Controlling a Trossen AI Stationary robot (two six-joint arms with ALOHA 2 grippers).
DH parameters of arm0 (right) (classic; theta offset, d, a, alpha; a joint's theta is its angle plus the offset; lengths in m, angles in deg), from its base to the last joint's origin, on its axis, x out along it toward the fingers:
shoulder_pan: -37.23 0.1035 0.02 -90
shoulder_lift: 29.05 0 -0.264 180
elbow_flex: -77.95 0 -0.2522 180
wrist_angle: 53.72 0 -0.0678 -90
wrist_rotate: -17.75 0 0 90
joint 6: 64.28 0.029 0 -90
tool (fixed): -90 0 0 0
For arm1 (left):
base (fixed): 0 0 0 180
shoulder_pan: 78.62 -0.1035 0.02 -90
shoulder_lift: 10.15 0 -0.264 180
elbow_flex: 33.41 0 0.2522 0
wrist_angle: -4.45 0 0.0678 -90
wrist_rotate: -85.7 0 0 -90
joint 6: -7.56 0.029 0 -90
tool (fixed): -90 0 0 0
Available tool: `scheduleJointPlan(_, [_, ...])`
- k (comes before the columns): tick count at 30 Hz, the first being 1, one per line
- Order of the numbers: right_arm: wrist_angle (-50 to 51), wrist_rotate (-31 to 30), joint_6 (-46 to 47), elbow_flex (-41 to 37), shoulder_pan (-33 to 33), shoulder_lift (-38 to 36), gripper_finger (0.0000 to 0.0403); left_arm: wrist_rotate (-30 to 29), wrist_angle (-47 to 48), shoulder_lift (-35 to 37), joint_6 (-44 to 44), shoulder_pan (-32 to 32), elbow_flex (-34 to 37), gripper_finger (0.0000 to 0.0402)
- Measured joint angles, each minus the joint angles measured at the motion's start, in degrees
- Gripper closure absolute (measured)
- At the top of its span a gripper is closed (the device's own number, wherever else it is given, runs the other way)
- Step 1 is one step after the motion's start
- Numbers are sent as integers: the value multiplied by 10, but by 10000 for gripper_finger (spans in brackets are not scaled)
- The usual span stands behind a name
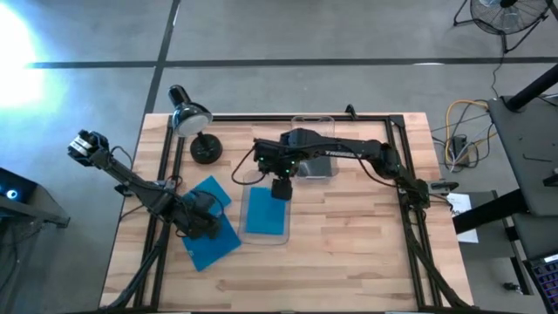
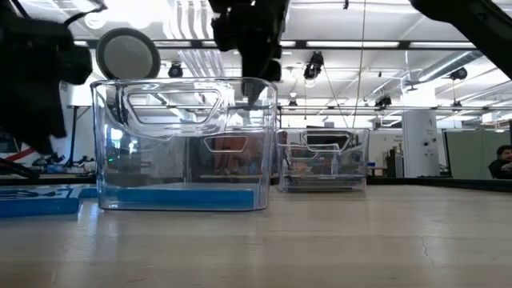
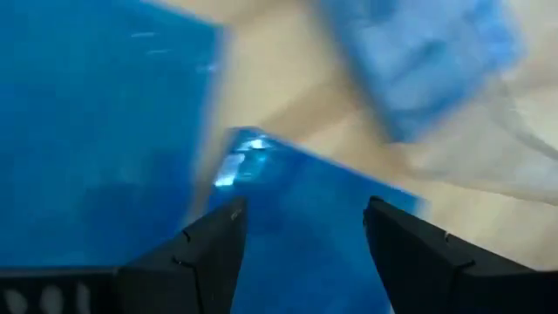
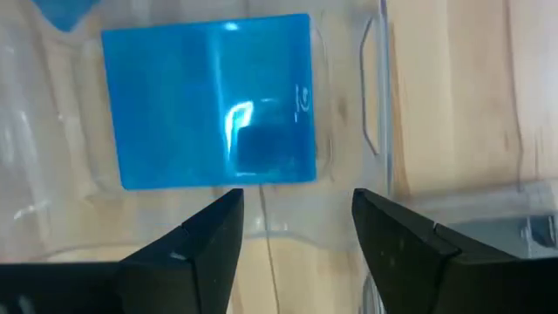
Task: Pick & place jewel cases by type
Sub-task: Adjust the left transparent bin on the table
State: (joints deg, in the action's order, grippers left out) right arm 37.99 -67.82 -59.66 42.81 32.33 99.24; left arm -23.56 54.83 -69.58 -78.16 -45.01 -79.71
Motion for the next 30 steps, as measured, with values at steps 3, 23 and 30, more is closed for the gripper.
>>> scheduleJointPlan(3, [8, 0, 23, -23, 16, -27, 195, 6, -87, -4, 63, 1, 0, 188])
scheduleJointPlan(23, [-361, 93, 353, -496, 163, -196, 195, 99, -348, -208, 154, -8, -1, 188])
scheduleJointPlan(30, [-402, -10, 366, -521, 136, -195, 195, 93, -370, -242, 184, -53, -12, 188])
